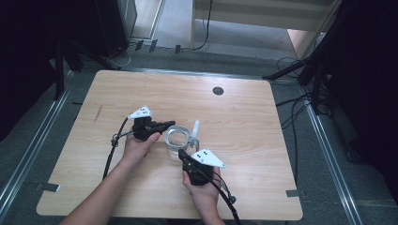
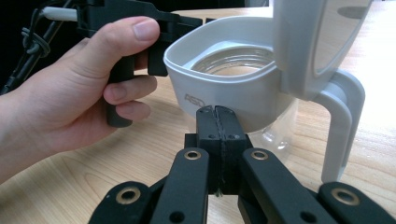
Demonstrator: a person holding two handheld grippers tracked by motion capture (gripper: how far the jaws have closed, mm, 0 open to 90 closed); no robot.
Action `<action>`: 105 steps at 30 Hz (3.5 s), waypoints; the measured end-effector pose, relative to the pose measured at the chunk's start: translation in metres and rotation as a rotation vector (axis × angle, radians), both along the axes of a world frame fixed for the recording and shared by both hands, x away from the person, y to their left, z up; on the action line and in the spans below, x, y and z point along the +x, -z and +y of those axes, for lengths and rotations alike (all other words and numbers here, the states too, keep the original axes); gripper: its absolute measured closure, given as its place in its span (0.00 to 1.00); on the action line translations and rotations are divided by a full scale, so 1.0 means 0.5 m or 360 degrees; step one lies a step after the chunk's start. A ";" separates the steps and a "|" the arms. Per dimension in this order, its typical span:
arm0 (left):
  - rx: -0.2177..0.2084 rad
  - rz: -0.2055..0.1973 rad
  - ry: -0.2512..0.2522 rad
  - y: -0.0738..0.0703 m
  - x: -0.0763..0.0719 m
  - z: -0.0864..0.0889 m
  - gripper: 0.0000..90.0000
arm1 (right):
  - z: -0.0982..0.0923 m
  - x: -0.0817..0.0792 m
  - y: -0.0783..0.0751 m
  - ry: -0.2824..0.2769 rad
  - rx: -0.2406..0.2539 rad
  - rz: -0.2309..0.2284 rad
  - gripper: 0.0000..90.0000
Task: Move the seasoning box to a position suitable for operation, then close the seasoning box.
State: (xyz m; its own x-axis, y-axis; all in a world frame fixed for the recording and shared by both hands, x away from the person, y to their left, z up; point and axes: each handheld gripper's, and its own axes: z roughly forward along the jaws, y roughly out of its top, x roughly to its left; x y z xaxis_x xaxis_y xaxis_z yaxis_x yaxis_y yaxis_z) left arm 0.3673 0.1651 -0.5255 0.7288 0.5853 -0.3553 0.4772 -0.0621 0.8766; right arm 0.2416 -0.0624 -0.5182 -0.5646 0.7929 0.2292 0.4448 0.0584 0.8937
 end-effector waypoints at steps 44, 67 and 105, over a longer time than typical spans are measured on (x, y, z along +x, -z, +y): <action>0.0129 -0.0085 0.0007 -0.013 -0.064 -0.053 1.00 | -0.101 0.099 -0.010 0.0409 -0.0031 0.0020 1.00; 0.0101 -0.0096 -0.0454 0.003 -0.175 0.082 0.34 | -0.118 0.142 -0.044 0.0117 -0.0062 -0.0023 1.00; 0.0164 -0.0013 -0.0783 0.051 -0.285 0.293 0.19 | -0.110 0.177 -0.135 -0.0209 -0.0130 -0.0116 0.84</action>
State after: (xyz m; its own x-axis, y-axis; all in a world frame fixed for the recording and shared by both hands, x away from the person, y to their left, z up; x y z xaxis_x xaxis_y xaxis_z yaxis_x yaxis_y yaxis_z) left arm 0.2247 0.3115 -0.5509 0.3601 0.8921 -0.2730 0.4647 0.0822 0.8816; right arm 0.3299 -0.1172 -0.4505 -0.6772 0.7257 0.1215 0.3628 0.1856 0.9132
